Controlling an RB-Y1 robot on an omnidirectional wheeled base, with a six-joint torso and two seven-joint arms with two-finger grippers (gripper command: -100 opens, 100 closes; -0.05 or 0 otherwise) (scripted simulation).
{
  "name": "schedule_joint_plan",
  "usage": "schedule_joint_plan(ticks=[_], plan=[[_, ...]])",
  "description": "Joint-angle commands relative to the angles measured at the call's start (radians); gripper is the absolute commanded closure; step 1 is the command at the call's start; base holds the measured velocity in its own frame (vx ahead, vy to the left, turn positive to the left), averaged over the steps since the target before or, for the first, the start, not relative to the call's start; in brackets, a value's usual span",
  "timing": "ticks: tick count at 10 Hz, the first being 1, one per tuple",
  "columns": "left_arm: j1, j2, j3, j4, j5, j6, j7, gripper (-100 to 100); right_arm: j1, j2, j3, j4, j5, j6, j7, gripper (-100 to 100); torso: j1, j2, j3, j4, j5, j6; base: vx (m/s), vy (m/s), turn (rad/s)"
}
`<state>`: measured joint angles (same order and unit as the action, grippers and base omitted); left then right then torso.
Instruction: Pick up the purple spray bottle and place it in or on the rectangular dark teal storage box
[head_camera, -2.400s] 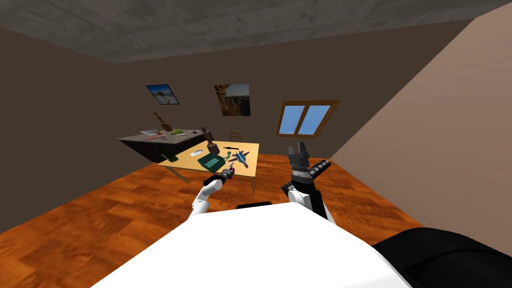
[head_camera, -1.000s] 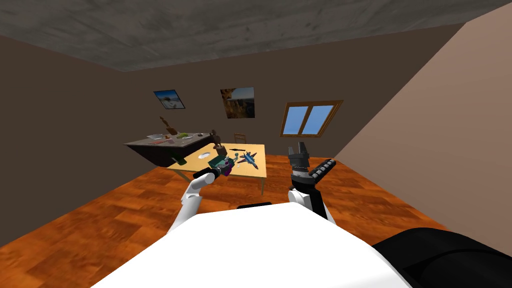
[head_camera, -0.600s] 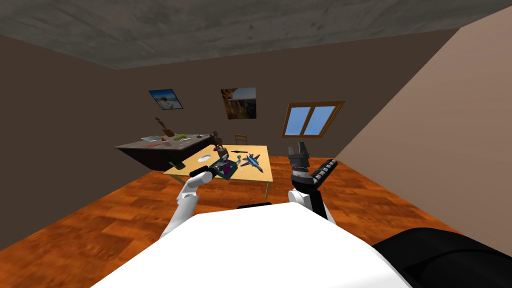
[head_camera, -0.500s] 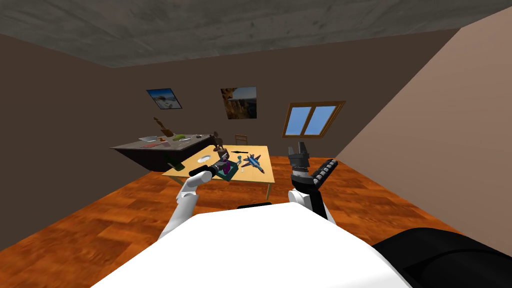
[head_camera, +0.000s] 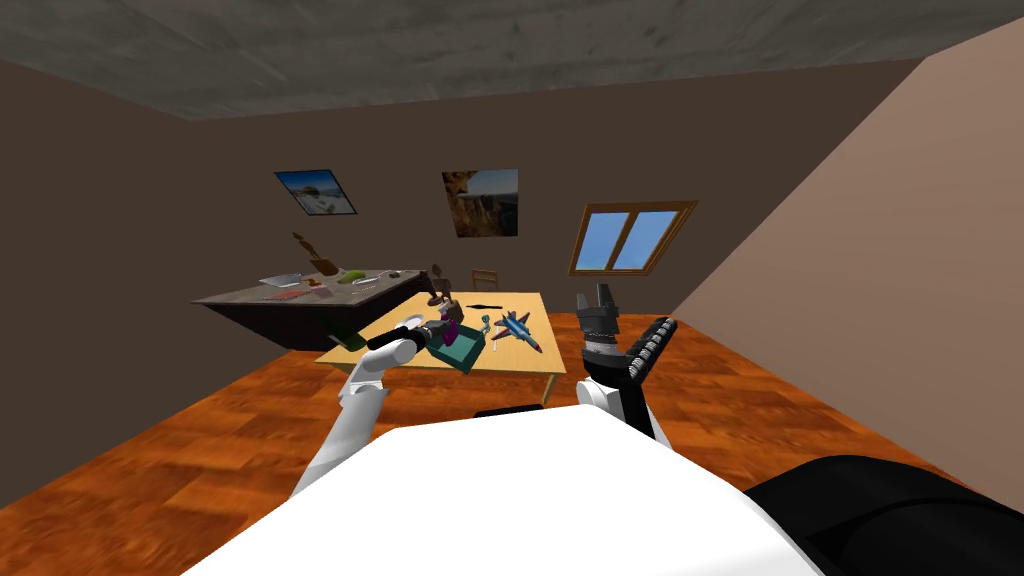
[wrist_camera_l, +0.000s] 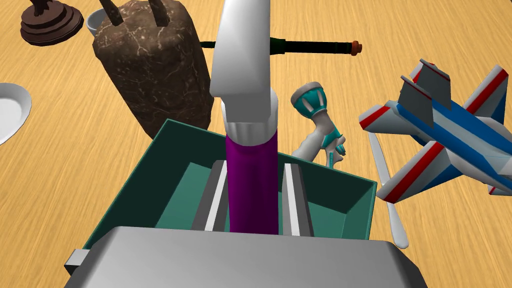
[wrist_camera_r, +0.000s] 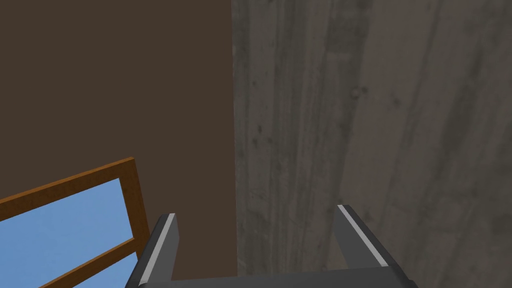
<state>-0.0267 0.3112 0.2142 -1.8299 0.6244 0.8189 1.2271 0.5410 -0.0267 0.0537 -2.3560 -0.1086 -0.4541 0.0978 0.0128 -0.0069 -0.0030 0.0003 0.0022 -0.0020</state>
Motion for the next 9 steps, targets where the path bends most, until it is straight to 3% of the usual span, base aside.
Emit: schedule_joint_plan(ticks=[1,2,6,7,8,9], plan=[[0.000,0.000,0.000,0.000,0.000,0.000,0.000,100,0.000,0.000,0.000,0.000,0.000,0.000,0.000,0,0.000,0.000,0.000,0.000,0.000,0.000,0.041,0.087,-0.009],[-0.001,0.002,0.002,-0.002,0.000,0.001,0.004,-100,0.000,0.000,0.000,0.000,0.000,0.000,0.000,0,-0.007,0.003,0.001,0.000,-0.001,0.001,0.009,0.019,0.002],[-0.001,0.002,0.002,-0.002,0.000,0.000,0.004,-100,0.000,0.000,0.000,0.000,0.000,0.000,0.000,0,-0.015,0.007,0.004,0.001,-0.003,0.001,0.001,0.002,0.000],[0.000,0.003,0.003,-0.001,-0.001,0.001,0.004,0,0.000,0.000,0.000,0.000,0.000,0.000,0.000,0,-0.016,0.008,0.004,0.001,-0.003,0.002,0.000,0.000,0.000],[0.000,0.020,0.007,-0.034,0.002,0.032,0.030,-100,0.000,0.000,0.000,0.000,0.000,0.000,0.000,0,-0.016,0.008,0.005,0.002,-0.003,0.002,0.013,-0.004,0.021],[-0.001,0.028,0.010,-0.051,0.003,0.047,0.044,-100,0.000,0.000,0.000,0.000,0.000,0.000,0.000,0,-0.017,0.008,0.005,0.002,-0.004,0.002,0.024,-0.009,0.027]])
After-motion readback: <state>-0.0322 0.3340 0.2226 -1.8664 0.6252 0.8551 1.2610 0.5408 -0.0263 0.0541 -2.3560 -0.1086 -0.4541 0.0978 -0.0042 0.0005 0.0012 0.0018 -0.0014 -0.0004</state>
